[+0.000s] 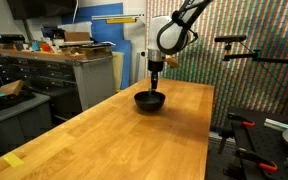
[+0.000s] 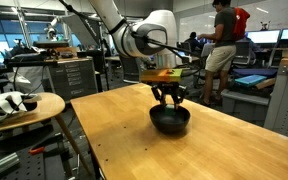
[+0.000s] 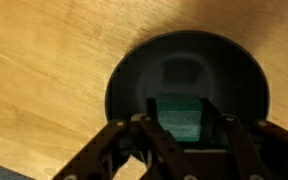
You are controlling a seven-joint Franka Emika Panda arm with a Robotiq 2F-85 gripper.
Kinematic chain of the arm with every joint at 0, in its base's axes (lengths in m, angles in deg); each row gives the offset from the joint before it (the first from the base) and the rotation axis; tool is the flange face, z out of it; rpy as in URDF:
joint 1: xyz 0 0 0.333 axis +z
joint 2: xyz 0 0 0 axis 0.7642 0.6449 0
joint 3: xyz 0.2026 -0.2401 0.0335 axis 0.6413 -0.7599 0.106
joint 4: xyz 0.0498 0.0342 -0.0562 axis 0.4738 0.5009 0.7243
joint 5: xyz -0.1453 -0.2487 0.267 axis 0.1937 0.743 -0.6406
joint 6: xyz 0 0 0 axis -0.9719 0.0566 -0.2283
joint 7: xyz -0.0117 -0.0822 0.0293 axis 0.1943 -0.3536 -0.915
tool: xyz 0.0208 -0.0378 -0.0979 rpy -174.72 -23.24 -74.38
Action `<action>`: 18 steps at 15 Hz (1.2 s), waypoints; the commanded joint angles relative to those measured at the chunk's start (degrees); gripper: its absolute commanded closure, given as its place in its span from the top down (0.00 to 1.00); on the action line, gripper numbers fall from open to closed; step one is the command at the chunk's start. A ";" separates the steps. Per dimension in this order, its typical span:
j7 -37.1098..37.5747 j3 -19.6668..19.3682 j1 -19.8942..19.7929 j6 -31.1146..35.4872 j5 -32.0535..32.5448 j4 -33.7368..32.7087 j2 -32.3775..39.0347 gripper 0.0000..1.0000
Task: Pick up the green box and put it in the bowl
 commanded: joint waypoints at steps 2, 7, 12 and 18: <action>0.98 0.30 -1.01 0.50 0.46 -7.70 7.55 0.21; 2.59 0.52 -1.33 -0.26 0.06 -10.93 10.75 0.78; 4.80 0.17 -1.44 -1.68 -0.12 -9.90 8.60 1.00; 7.46 -1.39 -0.78 -4.89 0.71 -7.85 3.47 0.99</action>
